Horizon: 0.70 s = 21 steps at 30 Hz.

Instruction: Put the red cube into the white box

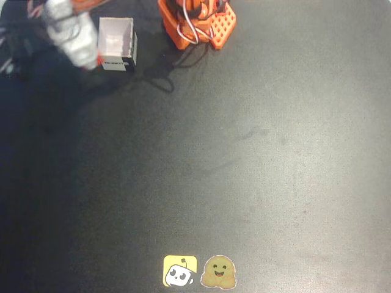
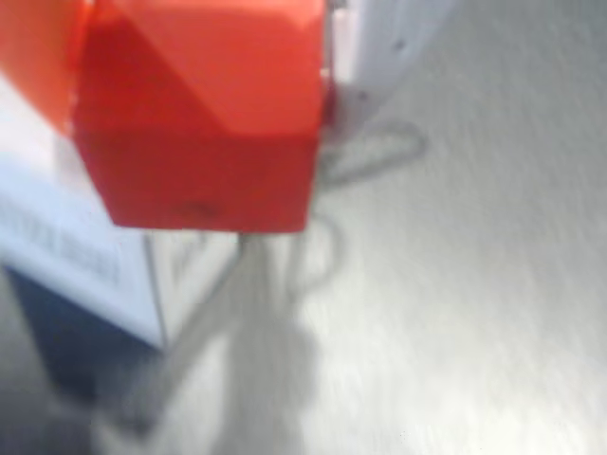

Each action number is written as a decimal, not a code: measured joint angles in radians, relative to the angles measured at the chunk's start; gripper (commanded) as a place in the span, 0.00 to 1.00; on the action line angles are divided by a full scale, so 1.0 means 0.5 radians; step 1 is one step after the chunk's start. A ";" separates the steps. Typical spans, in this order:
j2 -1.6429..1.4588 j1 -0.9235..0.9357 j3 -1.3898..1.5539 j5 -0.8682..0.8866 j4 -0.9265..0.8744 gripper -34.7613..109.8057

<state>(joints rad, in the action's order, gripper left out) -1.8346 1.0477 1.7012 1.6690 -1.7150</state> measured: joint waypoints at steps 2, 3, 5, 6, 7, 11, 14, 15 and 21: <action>-0.141 0.077 0.144 0.000 0.000 0.24; -0.202 0.098 0.209 0.015 0.000 0.24; -0.313 0.120 0.328 0.000 0.000 0.24; -0.356 0.138 0.374 0.000 0.000 0.24; -0.393 0.166 0.411 0.000 0.000 0.24; -0.430 0.273 0.518 -0.067 0.000 0.24; -0.433 0.396 0.565 -0.117 0.012 0.24; -0.433 0.430 0.583 -0.138 -0.003 0.24; -0.460 0.509 0.592 -0.245 -0.009 0.36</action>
<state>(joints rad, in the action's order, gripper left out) -2.0647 1.3023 1.9972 1.5463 -1.7196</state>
